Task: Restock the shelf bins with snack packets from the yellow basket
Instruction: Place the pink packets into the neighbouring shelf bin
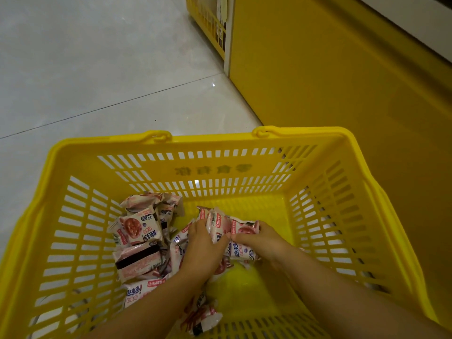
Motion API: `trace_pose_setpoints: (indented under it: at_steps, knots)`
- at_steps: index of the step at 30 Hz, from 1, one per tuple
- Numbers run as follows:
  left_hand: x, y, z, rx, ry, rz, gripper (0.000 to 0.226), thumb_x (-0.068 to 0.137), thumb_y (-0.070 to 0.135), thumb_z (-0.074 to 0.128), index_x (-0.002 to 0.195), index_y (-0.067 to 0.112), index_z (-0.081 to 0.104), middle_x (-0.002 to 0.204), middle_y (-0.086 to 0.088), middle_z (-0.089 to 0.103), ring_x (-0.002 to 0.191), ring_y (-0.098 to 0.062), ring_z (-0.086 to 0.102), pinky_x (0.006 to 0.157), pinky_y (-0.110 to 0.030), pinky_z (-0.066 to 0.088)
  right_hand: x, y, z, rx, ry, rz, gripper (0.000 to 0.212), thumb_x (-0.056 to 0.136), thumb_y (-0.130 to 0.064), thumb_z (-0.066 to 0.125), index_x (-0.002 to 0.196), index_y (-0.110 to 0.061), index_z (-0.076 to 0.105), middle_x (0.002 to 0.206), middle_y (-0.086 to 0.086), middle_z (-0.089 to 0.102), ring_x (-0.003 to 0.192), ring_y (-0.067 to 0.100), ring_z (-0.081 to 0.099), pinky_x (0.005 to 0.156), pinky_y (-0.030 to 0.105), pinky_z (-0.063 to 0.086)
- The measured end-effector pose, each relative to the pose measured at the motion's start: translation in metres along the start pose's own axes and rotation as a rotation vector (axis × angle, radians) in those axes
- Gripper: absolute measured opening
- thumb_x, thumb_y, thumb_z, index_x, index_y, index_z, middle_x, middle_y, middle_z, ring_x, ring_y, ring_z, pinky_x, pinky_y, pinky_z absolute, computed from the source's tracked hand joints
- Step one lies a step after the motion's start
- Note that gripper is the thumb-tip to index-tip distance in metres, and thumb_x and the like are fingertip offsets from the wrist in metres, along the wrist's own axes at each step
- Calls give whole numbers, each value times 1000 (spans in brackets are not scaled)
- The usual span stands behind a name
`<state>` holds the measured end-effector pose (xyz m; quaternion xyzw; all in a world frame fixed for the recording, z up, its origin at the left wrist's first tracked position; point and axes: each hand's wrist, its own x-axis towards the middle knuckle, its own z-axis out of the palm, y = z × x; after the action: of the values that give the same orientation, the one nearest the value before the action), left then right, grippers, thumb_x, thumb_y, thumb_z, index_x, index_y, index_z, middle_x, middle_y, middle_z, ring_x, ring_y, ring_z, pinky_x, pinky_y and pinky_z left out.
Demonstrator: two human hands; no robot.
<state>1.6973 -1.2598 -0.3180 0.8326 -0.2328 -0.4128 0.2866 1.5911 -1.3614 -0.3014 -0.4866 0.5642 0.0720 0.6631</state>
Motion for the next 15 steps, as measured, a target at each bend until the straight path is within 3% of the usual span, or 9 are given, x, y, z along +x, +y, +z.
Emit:
trace_pose_setpoints:
  at_steps: [2, 5, 8, 11, 13, 15]
  knots:
    - [0, 0, -3, -58, 7, 12, 64, 92, 40, 58, 143, 12, 30, 145, -9, 31, 123, -20, 39, 97, -32, 39, 1, -2, -3, 26, -27, -18, 54, 74, -16, 80, 121, -8, 54, 113, 13, 67, 98, 28, 68, 90, 49, 53]
    - [8, 4, -9, -86, 63, 49, 56, 89, 41, 60, 133, 12, 40, 132, -11, 44, 111, -24, 51, 92, -43, 48, 7, -16, -14, 61, 35, -118, 39, 73, -10, 80, 104, -13, 56, 97, 9, 72, 79, 20, 72, 75, 40, 58]
    - [16, 12, -22, 40, 142, 215, 62, 88, 45, 60, 139, 20, 35, 135, -4, 40, 108, -18, 51, 81, -30, 46, 14, -35, -35, -192, 236, -314, 35, 76, -18, 79, 100, -16, 54, 104, 8, 67, 78, 16, 65, 65, 27, 54]
    - [21, 13, -28, 513, 5, 507, 69, 91, 50, 53, 147, 27, 20, 143, -2, 30, 114, -22, 49, 77, -28, 44, 18, -38, -48, -802, 395, -436, 54, 81, -35, 72, 125, -17, 46, 121, 10, 49, 103, 27, 57, 80, 34, 50]
    - [22, 9, -25, 742, -86, 584, 71, 92, 50, 51, 148, 31, 12, 144, -1, 31, 114, -24, 49, 77, -32, 47, 20, -29, -46, -1002, 364, -472, 70, 82, -39, 70, 139, -20, 33, 132, 9, 41, 116, 29, 49, 92, 37, 46]
    - [23, 6, -21, 822, -72, 573, 83, 92, 52, 51, 151, 30, -3, 144, -1, 34, 117, -26, 46, 77, -33, 48, 22, -17, -43, -1128, 362, -502, 87, 83, -46, 68, 148, -20, 16, 140, 8, 36, 125, 27, 42, 99, 39, 42]
